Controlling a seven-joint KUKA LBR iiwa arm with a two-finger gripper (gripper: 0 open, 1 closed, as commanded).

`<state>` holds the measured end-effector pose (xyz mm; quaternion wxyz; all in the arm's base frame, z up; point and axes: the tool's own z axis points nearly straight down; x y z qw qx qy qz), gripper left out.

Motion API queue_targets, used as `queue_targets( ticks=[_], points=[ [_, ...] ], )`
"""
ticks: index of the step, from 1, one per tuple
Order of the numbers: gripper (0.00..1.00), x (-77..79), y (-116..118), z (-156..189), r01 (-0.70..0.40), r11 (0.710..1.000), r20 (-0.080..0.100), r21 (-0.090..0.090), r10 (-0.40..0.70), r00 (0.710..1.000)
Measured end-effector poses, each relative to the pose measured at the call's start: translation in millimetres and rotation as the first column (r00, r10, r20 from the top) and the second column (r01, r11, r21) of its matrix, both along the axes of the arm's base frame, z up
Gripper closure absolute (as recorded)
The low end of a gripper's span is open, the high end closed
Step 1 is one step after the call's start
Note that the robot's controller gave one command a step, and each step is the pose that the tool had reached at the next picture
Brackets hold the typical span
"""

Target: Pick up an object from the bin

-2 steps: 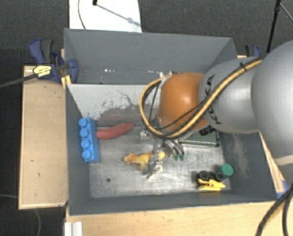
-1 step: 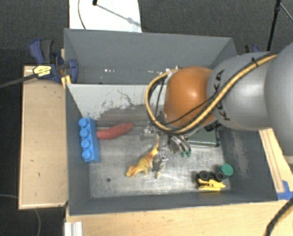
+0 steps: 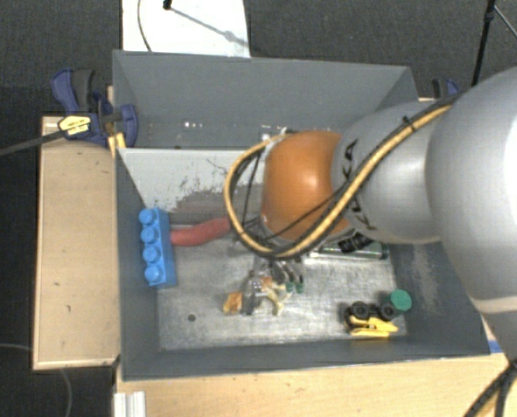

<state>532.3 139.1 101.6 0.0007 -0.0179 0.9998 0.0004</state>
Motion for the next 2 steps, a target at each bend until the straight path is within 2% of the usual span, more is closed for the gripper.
queue_targets(
  ticks=[1, 2],
  points=[
    [0.00, -18.3, -21, -19, -0.303, 0.953, 0.000, 0.000, 0.303, 0.953],
    [1.00, -32.6, -50, -28, -0.388, 0.921, 0.010, 0.000, 0.388, 0.921]
  ],
)
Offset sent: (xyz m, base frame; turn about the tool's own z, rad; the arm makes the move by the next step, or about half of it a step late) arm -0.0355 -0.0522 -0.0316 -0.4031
